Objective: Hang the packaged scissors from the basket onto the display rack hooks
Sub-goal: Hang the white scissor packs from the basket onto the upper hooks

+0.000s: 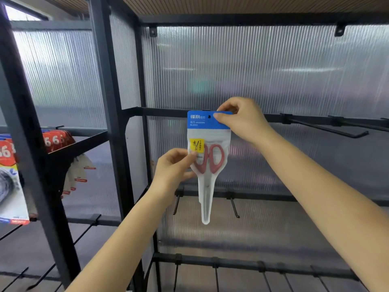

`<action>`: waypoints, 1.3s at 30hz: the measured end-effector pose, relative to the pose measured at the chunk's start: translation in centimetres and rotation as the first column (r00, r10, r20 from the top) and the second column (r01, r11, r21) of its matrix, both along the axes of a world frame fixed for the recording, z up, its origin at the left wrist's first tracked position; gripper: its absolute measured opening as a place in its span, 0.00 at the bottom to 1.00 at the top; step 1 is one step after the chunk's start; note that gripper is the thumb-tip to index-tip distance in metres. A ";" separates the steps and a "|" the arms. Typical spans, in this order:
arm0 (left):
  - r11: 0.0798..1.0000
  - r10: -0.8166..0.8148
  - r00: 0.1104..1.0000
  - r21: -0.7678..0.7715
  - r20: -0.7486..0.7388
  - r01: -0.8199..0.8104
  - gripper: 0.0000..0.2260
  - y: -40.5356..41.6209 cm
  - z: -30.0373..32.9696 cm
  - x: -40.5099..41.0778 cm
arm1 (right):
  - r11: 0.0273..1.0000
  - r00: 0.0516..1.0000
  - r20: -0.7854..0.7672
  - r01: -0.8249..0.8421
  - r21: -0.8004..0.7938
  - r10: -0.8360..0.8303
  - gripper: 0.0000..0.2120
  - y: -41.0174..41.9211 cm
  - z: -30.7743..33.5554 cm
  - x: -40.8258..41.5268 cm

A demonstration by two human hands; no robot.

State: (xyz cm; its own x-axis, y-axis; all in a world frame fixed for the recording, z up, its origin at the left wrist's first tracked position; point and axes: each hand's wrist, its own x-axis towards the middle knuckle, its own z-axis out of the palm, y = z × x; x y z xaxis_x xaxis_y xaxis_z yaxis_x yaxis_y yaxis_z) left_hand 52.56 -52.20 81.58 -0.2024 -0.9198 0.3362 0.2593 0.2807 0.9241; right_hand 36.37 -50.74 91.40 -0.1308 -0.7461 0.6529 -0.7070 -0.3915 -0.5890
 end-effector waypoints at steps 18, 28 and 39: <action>0.971 0.238 0.969 0.013 0.070 -0.240 0.04 -4.2 -0.9 -2.4 | 0.903 0.793 -0.478 0.199 -0.381 -0.377 0.12 -3.0 -3.4 -0.5; 0.912 0.404 0.891 -0.173 0.207 -0.373 0.05 -5.2 -1.1 -2.8 | 0.879 0.687 -0.568 0.242 -0.410 -0.454 0.12 -5.2 -4.4 -0.9; 0.760 0.605 0.675 -0.558 0.422 -0.332 0.17 -2.2 0.7 -2.6 | 0.890 0.593 -0.668 0.360 -0.280 -0.450 0.26 -2.6 -5.2 -0.5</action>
State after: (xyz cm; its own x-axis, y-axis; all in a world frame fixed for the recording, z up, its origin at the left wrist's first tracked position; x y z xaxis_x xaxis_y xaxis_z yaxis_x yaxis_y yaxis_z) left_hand 49.93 -54.45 82.25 -0.0527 -0.7420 0.6684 -0.5265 0.5893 0.6127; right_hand 35.84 -53.38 86.22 0.1243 -0.6533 0.7468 -0.9844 0.0131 0.1753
